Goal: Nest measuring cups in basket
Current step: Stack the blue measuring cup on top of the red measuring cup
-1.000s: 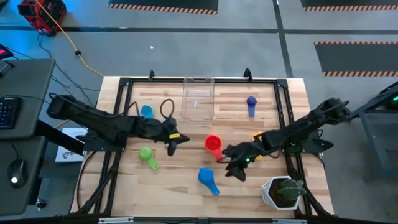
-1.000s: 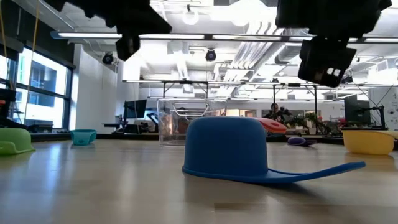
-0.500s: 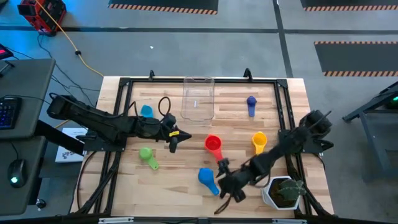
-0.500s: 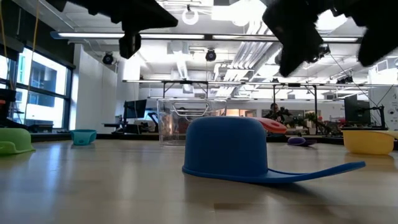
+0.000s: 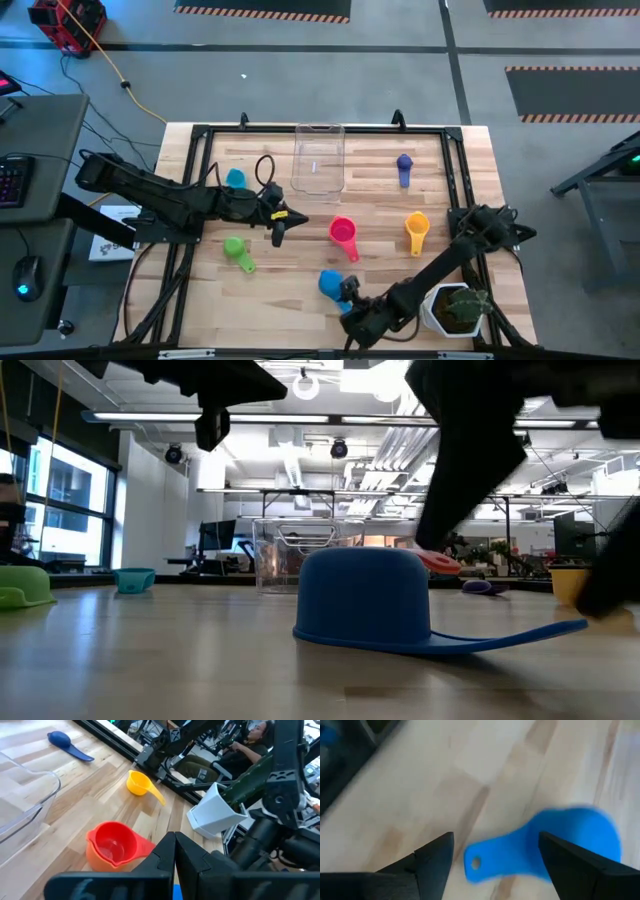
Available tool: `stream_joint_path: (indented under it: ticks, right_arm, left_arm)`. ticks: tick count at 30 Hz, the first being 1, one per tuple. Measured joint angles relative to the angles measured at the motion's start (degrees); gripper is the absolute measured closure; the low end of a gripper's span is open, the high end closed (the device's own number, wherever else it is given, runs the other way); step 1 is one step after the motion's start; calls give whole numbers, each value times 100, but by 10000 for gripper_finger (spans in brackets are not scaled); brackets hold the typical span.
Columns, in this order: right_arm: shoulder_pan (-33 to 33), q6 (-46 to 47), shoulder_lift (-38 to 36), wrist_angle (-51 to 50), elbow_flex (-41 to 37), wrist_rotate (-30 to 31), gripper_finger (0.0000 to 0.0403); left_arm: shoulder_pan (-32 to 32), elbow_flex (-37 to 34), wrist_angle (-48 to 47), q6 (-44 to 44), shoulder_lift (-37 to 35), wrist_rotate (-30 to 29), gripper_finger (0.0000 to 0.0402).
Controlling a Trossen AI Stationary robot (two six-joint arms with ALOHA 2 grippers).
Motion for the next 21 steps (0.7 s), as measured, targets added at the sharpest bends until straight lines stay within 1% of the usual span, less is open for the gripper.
stream_joint_path:
  ticks: [2, 5, 8, 14, 17, 21]
  right_arm:
    - [6, 26, 19, -90, 24, -2, 137]
    - [2, 111, 82, -183, -49, -361, 160]
    - [6, 223, 78, -181, -148, -533, 179]
    - [3, 614, 71, -255, -239, -353, 201]
    - [-3, 624, 69, -240, -240, -249, 210]
    - [-5, 626, 69, -258, -240, -116, 238]
  left_arm:
    - [0, 0, 14, -2, 0, 0, 401]
    - [0, -2, -4, -2, 0, -1, 401]
    - [0, 0, 24, -3, 0, -1, 401]
    - [0, 0, 15, 6, 0, -4, 401]
    - [0, 0, 17, 15, 0, -32, 401]
    - [0, 0, 18, 58, 0, -44, 401]
